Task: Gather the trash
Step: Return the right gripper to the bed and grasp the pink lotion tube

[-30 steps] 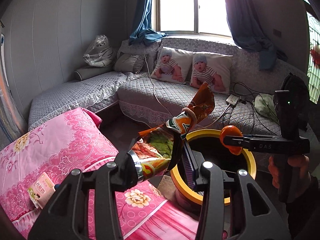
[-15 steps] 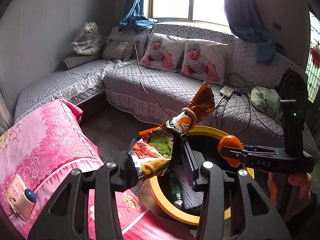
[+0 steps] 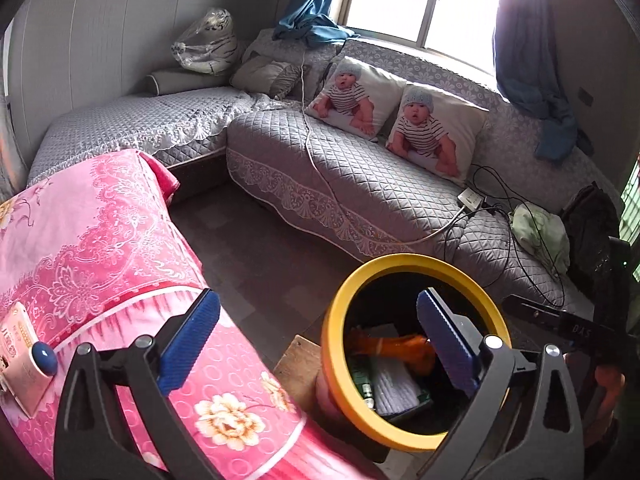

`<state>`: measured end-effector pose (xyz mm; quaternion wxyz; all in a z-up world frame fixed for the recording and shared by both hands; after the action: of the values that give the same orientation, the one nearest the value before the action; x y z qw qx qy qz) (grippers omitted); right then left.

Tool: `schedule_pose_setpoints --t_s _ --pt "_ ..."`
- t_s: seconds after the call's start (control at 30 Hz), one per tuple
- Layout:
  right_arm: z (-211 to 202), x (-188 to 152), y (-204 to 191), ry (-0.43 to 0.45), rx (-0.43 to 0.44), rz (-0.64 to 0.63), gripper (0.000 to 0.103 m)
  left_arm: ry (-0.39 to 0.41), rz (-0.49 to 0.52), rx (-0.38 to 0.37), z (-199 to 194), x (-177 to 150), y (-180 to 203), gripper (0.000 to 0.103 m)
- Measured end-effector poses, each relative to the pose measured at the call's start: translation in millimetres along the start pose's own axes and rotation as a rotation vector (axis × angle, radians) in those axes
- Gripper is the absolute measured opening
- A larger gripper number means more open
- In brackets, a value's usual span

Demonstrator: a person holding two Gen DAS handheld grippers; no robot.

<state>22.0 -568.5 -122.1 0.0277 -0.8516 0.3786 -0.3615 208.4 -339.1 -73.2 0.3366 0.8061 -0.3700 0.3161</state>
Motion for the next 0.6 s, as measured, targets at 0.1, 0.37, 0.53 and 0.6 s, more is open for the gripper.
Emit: schedule_pose_setpoints --t_s 0.1,0.37,0.53,0.6 --pt "2 -5 -31 -0.011 0.075 -0.091 0.078 0.018 0.023 0.048 -30 -5 -37 0.094" --pt "1 -46 -221 0.036 0.374 -0.650 0.077 0.099 -0.056 0.305 -165 -47 -154 0.095" --pt "17 -84 -336 0.006 0.507 -0.976 0.077 0.179 -0.193 0.406 -250 -89 -203 0.095" --pt "27 -98 -370 -0.004 0.523 -1.081 0.077 0.210 -0.242 0.432 -276 -107 -214 0.095"
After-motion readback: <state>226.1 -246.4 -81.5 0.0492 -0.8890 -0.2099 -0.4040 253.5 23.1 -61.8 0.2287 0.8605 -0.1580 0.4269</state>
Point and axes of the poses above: each gripper's, at about its wrist camera, not at the fingertips, and z roughly the way its jaws point, y to its right, x to its top, the point moved 4 cm from there along z, roughly the way its jaws point, and after that the axes turned 12 degrees about -x, right-handed, at the moved point
